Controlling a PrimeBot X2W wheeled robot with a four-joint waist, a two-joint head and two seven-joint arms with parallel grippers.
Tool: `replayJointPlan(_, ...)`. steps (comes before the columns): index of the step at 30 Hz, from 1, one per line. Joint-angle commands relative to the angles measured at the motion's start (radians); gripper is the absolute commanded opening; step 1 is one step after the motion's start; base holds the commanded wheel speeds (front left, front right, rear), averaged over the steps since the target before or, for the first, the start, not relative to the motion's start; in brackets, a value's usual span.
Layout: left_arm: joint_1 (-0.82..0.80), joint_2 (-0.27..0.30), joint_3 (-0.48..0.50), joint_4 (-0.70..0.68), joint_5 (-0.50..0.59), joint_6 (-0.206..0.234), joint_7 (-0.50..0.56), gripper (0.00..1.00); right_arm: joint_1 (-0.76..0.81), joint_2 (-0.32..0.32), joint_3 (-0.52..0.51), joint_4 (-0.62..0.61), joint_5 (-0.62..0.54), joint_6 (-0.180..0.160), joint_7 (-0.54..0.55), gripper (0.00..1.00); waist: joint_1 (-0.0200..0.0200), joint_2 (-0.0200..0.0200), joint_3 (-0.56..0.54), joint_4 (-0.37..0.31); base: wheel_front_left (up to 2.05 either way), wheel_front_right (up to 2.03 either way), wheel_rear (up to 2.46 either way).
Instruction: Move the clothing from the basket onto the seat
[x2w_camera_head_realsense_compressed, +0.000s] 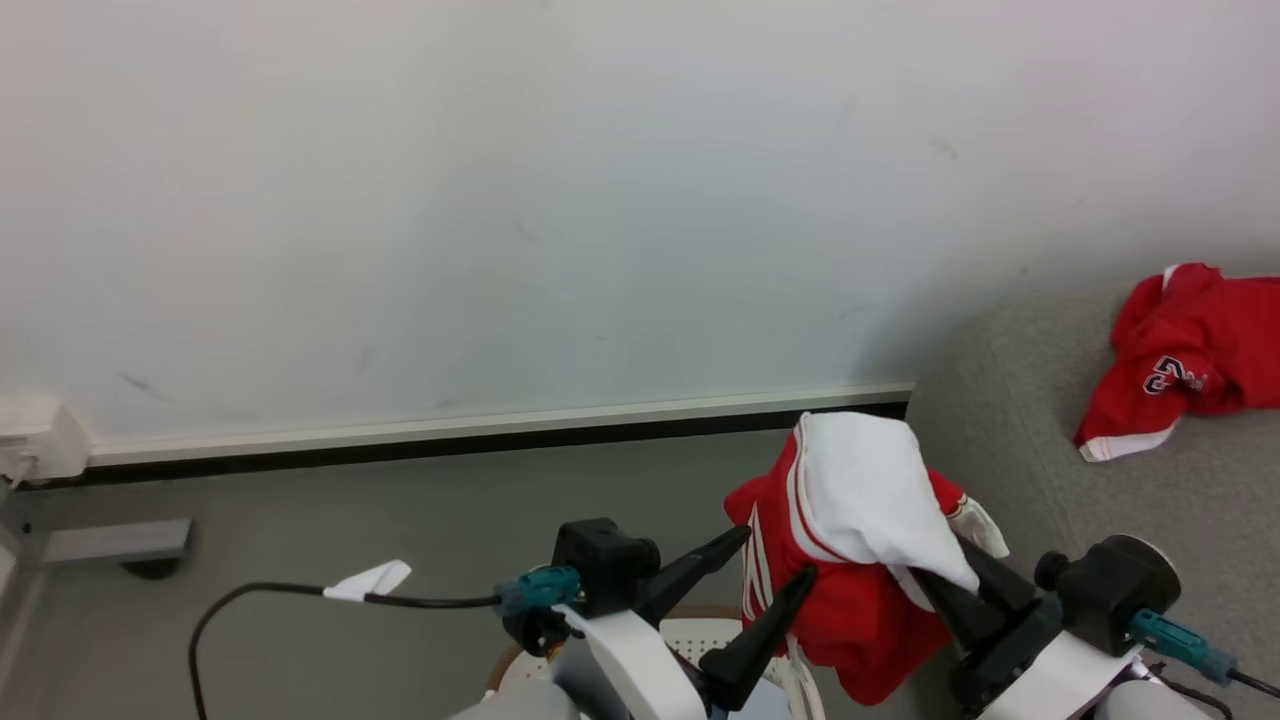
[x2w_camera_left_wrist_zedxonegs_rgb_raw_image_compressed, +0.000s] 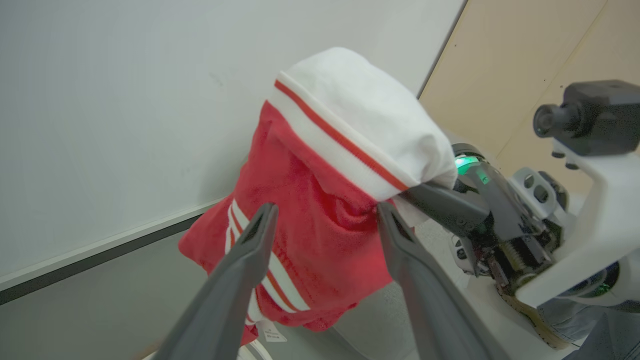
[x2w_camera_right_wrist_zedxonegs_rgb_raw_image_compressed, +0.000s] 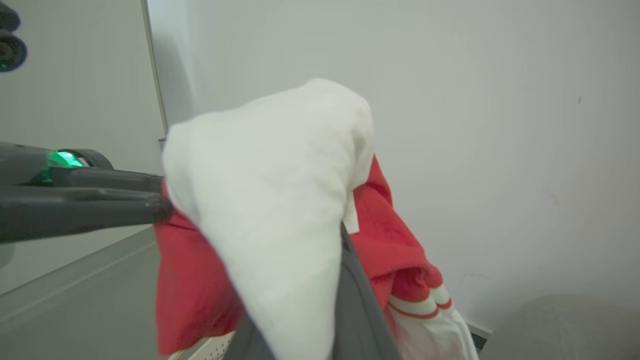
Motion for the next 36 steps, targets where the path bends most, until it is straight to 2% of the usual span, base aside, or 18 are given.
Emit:
replayJointPlan(1,-0.011,-0.005,-0.003,0.012,0.010,0.000,-0.013,1.00,0.005,-0.011,-0.017,-0.009,-0.006,-0.003,-0.008,0.00,0.0000,-0.0001,0.025,-0.054,0.00,0.00,0.00)
replayJointPlan(10,-0.037,-0.044,-0.015,0.069,0.060,-0.004,-0.048,1.00,0.026,-0.056,-0.129,-0.067,-0.020,-0.003,-0.006,0.00,0.0000,-0.0001,0.076,-0.201,0.00,0.00,0.00)
replayJointPlan(17,-0.074,-0.068,-0.027,0.091,0.071,-0.018,-0.047,1.00,0.043,-0.062,-0.207,-0.106,-0.025,-0.003,-0.006,0.00,0.0000,-0.0001,0.136,-0.256,0.00,0.00,0.00)
replayJointPlan(23,-0.160,-0.092,-0.039,0.105,0.106,-0.030,-0.016,1.00,0.009,-0.060,-0.313,-0.132,-0.037,-0.003,-0.007,0.00,0.0000,-0.0001,0.252,-0.241,0.00,0.00,0.00)
replayJointPlan(28,-0.281,-0.107,-0.030,0.107,0.146,-0.038,0.014,1.00,-0.069,-0.069,-0.490,-0.148,-0.033,-0.003,-0.008,0.00,0.0000,-0.0001,0.418,-0.195,0.00,0.00,0.00)
replayJointPlan(32,-0.392,-0.115,-0.025,0.115,0.192,-0.053,0.037,1.00,-0.170,-0.112,-0.630,-0.127,-0.013,-0.003,-0.002,0.00,0.0000,-0.0001,0.552,-0.152,0.00,0.00,0.00)
replayJointPlan(36,-0.467,-0.129,-0.015,0.130,0.217,-0.064,0.031,1.00,-0.308,-0.191,-0.755,-0.052,-0.007,-0.003,0.034,0.00,0.0000,-0.0001,0.641,-0.109,0.00,0.00,0.00)
